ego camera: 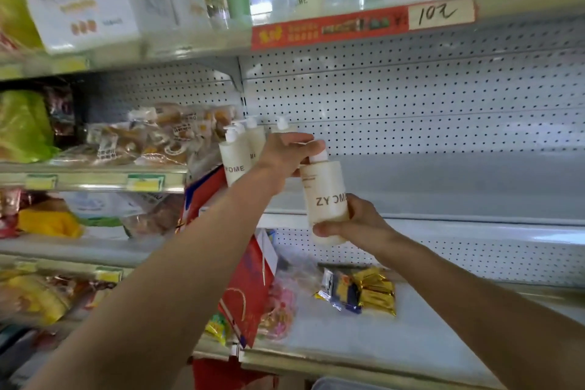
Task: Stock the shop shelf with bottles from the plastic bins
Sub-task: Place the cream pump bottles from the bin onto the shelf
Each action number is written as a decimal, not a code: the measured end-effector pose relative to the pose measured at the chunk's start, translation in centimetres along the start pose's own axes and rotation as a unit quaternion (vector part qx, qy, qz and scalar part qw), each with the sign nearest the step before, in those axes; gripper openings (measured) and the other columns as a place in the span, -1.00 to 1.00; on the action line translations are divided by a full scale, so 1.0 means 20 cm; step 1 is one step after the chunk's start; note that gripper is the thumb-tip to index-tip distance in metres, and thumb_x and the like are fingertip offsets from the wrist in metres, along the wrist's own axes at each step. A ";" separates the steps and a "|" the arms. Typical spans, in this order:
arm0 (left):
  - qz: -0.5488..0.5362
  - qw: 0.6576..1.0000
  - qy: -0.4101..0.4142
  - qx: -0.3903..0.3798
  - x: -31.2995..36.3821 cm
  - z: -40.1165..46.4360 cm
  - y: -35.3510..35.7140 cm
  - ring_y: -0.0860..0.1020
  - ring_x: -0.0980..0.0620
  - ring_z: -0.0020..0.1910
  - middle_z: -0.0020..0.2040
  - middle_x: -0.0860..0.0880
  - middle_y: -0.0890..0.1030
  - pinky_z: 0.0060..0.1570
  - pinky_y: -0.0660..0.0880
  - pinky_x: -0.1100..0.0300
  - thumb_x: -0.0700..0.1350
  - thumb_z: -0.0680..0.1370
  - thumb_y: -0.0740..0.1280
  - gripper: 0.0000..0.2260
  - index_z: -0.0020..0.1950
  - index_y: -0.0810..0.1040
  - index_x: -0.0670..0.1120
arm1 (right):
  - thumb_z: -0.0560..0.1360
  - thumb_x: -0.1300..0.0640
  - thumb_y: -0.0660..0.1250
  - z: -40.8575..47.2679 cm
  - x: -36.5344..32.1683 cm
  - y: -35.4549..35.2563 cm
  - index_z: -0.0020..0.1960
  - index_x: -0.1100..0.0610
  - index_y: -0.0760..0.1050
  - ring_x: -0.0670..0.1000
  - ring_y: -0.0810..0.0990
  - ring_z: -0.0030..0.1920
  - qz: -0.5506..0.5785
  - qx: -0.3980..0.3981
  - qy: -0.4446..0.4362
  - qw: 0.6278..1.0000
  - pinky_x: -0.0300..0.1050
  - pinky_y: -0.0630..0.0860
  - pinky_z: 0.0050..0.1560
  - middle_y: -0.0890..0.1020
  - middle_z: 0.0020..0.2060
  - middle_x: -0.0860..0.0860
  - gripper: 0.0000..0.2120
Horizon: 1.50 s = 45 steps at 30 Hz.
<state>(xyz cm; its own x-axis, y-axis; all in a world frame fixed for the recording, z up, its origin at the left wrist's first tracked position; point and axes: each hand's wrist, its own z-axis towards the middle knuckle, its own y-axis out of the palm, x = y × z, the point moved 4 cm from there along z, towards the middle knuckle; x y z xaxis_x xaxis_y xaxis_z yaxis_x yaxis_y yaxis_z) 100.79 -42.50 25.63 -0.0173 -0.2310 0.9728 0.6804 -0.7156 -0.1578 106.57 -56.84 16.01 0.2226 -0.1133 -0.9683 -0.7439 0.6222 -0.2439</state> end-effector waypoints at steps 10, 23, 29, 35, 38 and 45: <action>0.041 0.998 0.047 0.008 0.10 0.35 -0.25 0.63 0.06 -0.15 -0.07 -0.04 0.67 0.06 0.61 0.00 -0.14 0.41 0.54 -0.72 0.09 0.62 -0.09 | 0.27 0.23 0.59 0.48 -0.16 0.16 0.22 0.09 0.43 -0.11 0.59 0.01 -0.020 0.005 -0.011 1.000 -0.30 0.46 -0.14 0.63 0.05 -0.04 -0.41; 0.087 0.996 0.007 -0.022 -0.13 0.72 -0.40 0.63 -0.04 0.04 0.08 -0.11 0.64 0.09 0.59 0.07 -0.15 0.33 0.60 -0.53 0.20 0.57 -0.12 | 0.20 0.22 0.59 0.93 -0.02 0.34 0.25 0.06 0.36 0.05 0.56 0.17 -0.068 0.037 0.016 0.997 0.11 0.50 0.23 0.58 0.15 0.01 -0.29; 0.159 0.986 0.012 -0.054 -0.10 0.87 -0.42 0.58 -0.01 0.09 0.14 -0.08 0.59 0.10 0.55 0.14 -0.04 0.41 0.54 -0.49 0.29 0.51 -0.16 | 0.10 0.12 0.58 1.07 -0.01 0.37 0.22 0.02 0.39 0.04 0.58 0.15 -0.064 0.046 0.008 0.997 0.11 0.52 0.21 0.61 0.12 -0.02 -0.26; 0.261 0.963 0.004 -0.067 -0.07 0.96 -0.39 0.51 -0.06 0.07 0.01 -0.04 0.51 0.15 0.46 0.08 -0.07 0.56 0.35 -0.76 0.16 0.42 -0.11 | -0.07 0.01 0.54 1.20 0.00 0.40 0.28 0.03 0.38 0.06 0.57 0.17 -0.082 0.068 0.033 0.994 0.12 0.51 0.22 0.60 0.14 -0.01 -0.08; 0.316 0.947 0.001 -0.061 -0.07 0.98 -0.36 0.45 -0.04 -0.02 -0.11 -0.02 0.46 0.10 0.44 0.08 -0.08 0.59 0.26 -0.83 0.13 0.38 -0.12 | -0.04 0.04 0.55 1.23 0.00 0.40 0.25 0.03 0.37 0.07 0.57 0.16 -0.084 0.069 0.039 0.993 0.13 0.52 0.21 0.60 0.13 0.00 -0.12; 0.353 0.933 -0.004 -0.063 -0.08 1.00 -0.34 0.41 -0.04 -0.08 0.06 -0.14 0.48 -0.14 0.35 0.17 -0.17 0.61 0.18 -0.75 0.27 0.41 -0.20 | 0.02 0.06 0.57 1.24 0.00 0.42 0.25 0.03 0.36 0.05 0.58 0.14 -0.095 0.083 0.041 0.991 0.08 0.54 0.17 0.60 0.11 -0.02 -0.17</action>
<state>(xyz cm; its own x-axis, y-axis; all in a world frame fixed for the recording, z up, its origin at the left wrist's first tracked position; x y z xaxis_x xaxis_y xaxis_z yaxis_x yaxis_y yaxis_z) 110.84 -24.16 28.51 0.4088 -0.6699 0.6198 0.4282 -0.4589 -0.7785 116.02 -32.41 15.40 0.2907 -0.2994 -0.9088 -0.5777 0.7022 -0.4161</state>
